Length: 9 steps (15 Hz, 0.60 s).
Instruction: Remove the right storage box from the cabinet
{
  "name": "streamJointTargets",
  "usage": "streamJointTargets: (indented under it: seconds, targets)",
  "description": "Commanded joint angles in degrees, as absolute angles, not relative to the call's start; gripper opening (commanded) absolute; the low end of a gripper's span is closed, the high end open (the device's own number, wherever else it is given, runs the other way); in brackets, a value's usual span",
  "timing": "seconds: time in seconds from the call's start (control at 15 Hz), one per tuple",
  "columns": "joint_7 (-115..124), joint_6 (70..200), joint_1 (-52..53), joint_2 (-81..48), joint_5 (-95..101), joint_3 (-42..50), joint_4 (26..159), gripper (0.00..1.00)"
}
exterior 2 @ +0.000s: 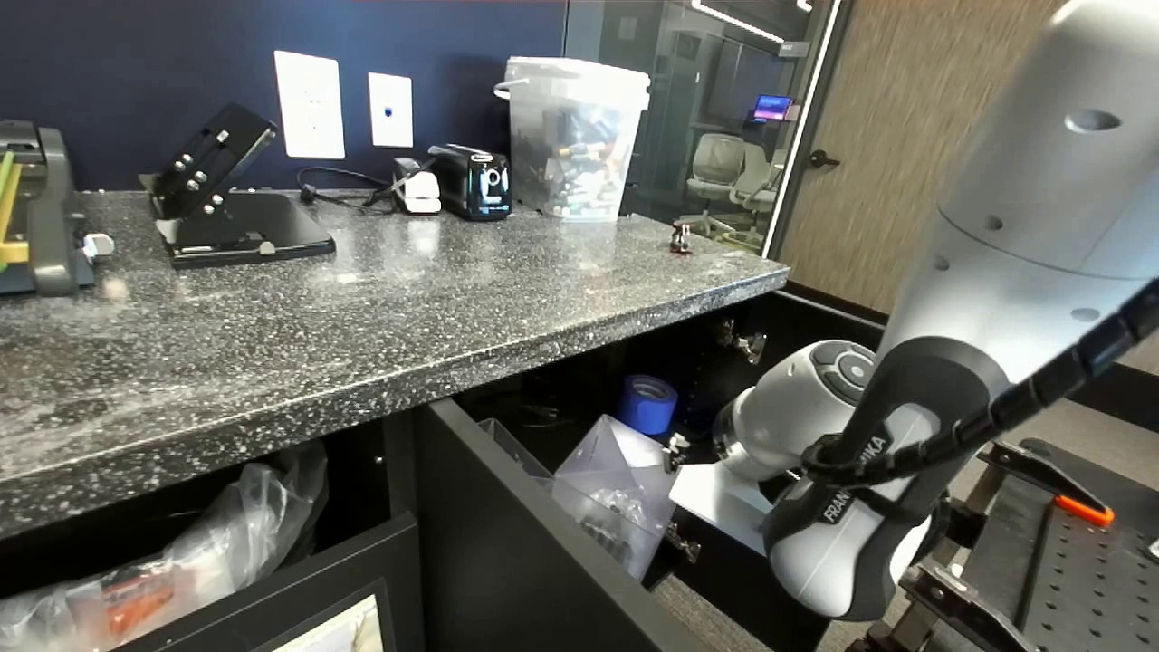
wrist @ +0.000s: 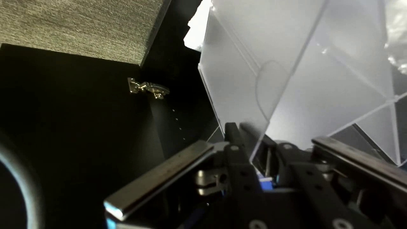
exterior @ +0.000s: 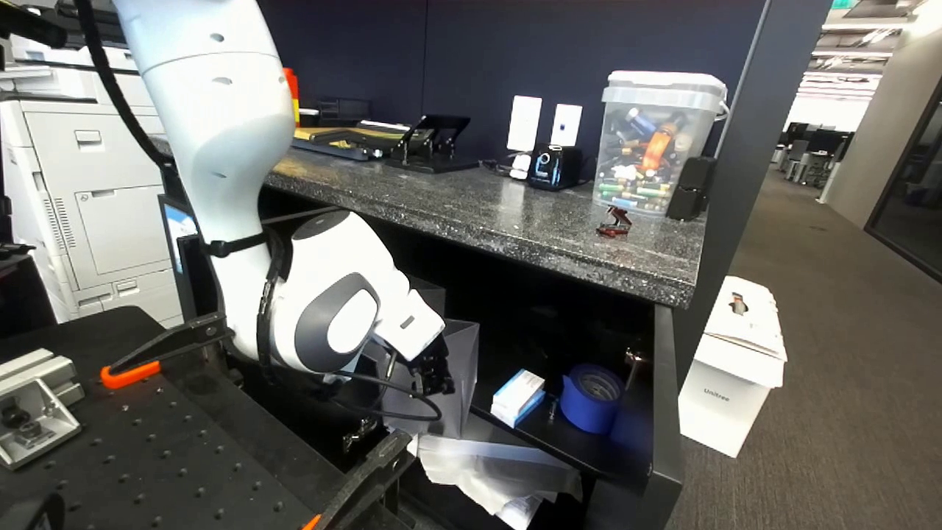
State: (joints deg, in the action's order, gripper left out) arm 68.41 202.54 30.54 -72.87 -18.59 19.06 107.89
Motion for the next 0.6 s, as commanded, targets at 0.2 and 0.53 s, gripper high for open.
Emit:
streamJointTargets:
  seconds: [0.2,0.53]
  targets:
    - [53.6,212.43,12.32,-56.81,-17.23,1.39,125.05,0.03]
    - [46.33,210.68,-5.26,-48.07,-11.67,-12.38,135.88,0.03]
